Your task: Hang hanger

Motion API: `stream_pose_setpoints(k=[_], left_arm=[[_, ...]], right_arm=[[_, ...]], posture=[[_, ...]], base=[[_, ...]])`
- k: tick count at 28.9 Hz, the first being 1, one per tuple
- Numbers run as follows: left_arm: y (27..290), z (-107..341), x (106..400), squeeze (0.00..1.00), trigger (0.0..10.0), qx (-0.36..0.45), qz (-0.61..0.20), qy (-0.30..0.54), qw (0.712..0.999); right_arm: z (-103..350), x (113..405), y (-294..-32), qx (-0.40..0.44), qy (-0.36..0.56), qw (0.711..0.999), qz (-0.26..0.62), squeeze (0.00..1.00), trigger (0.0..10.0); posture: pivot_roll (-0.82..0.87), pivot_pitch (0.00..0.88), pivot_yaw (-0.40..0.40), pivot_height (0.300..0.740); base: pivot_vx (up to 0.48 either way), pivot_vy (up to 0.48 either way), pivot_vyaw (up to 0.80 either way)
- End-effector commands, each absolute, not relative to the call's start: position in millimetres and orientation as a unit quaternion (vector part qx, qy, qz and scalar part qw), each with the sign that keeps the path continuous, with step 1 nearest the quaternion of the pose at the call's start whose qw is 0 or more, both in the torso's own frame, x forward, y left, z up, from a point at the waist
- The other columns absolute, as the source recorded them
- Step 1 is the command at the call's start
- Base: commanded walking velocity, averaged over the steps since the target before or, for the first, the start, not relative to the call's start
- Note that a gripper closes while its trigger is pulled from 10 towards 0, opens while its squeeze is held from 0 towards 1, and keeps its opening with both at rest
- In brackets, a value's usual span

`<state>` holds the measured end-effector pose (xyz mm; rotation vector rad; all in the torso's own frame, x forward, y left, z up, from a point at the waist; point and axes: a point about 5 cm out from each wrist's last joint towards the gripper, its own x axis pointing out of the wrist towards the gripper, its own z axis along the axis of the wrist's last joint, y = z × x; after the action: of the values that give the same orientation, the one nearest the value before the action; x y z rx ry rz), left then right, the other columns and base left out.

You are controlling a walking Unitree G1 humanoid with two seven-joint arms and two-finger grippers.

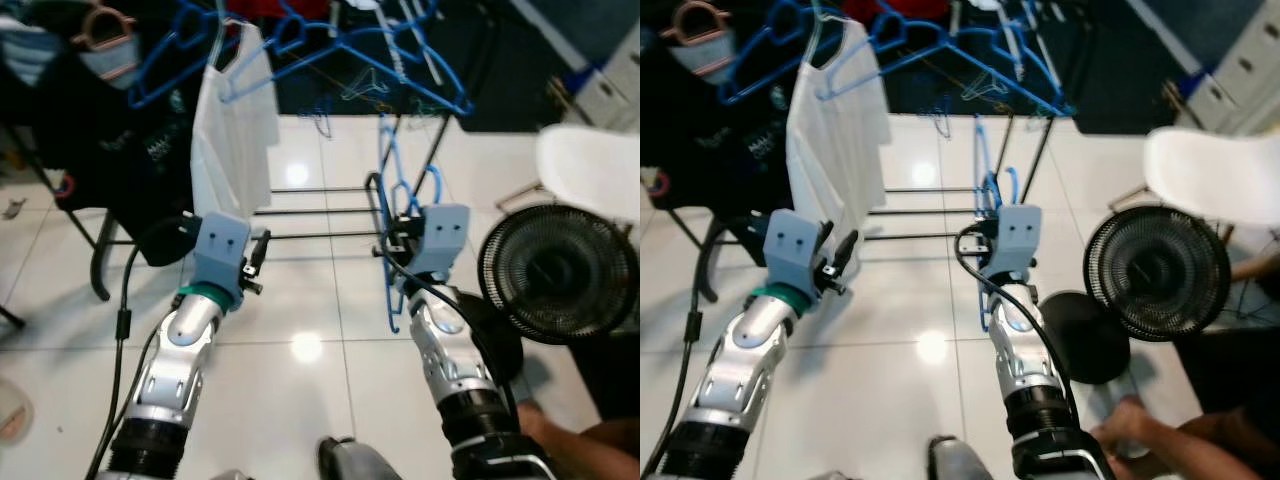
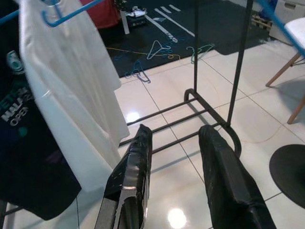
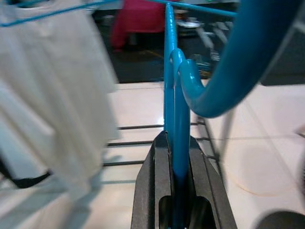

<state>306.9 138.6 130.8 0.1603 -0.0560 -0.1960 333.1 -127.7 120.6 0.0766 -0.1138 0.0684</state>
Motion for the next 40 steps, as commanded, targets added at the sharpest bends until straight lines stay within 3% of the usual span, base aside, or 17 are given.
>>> stream_pose_setpoints(k=[1,12,29,40], left_arm=[[135,130,306,0.0,10.0,0.091,-0.1,-0.034,0.99],[139,126,307,0.0,10.0,0.109,-0.077,-0.038,0.99],[139,126,309,0.0,10.0,0.11,-0.076,-0.044,0.99],[133,134,305,0.0,10.0,0.116,-0.106,-0.063,0.986]], right_arm=[[119,332,-131,0.046,-0.056,0.997,0.027,0.0,10.0],[118,328,-115,0.033,-0.059,0.996,0.065,0.0,10.0],[121,329,-116,0.033,-0.067,0.995,0.064,0.0,10.0],[133,335,-134,0.024,-0.091,0.996,0.007,0.0,10.0]], posture=[[0.02,0.058,0.03,0.733],[0.02,0.051,0.031,0.733],[0.02,0.05,0.03,0.733],[0.01,0.053,0.034,0.733]], base=[[0.262,0.0,-0.79],[0.46,0.0,-0.07],[0.48,0.0,0.0],[0.393,0.0,-0.65]])
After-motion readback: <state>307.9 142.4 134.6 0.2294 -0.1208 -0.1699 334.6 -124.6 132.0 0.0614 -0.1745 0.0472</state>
